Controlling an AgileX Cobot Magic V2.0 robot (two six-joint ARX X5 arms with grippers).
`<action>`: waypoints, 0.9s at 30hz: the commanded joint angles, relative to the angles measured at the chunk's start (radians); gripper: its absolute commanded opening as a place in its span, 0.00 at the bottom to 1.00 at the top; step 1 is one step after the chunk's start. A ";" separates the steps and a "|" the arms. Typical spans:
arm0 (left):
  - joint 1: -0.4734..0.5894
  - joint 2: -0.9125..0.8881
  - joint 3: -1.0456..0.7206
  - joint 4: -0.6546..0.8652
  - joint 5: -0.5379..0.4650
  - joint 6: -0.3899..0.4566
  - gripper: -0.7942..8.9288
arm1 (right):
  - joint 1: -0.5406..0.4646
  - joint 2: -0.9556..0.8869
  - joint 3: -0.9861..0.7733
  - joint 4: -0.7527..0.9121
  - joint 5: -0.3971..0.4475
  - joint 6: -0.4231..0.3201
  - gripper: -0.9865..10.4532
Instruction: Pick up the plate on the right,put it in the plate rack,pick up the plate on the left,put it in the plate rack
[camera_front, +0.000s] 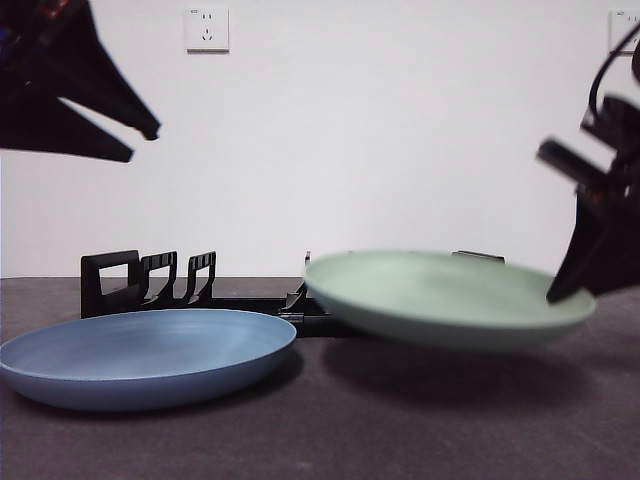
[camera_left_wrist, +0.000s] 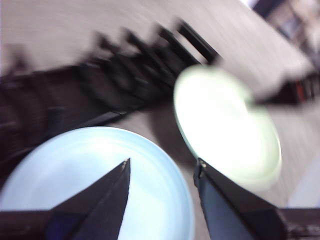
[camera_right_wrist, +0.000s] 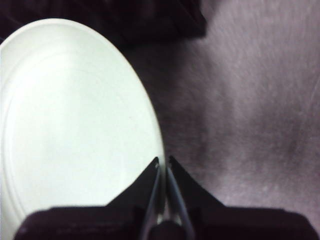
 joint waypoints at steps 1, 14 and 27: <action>-0.094 0.002 0.042 -0.043 -0.043 0.180 0.31 | 0.002 -0.031 0.034 -0.061 -0.005 0.012 0.07; -0.695 0.082 0.105 -0.118 -0.576 0.630 0.31 | 0.066 -0.034 0.193 -0.306 -0.006 -0.052 0.07; -0.774 0.287 0.106 -0.036 -0.649 0.727 0.31 | 0.108 -0.034 0.203 -0.346 -0.012 -0.052 0.08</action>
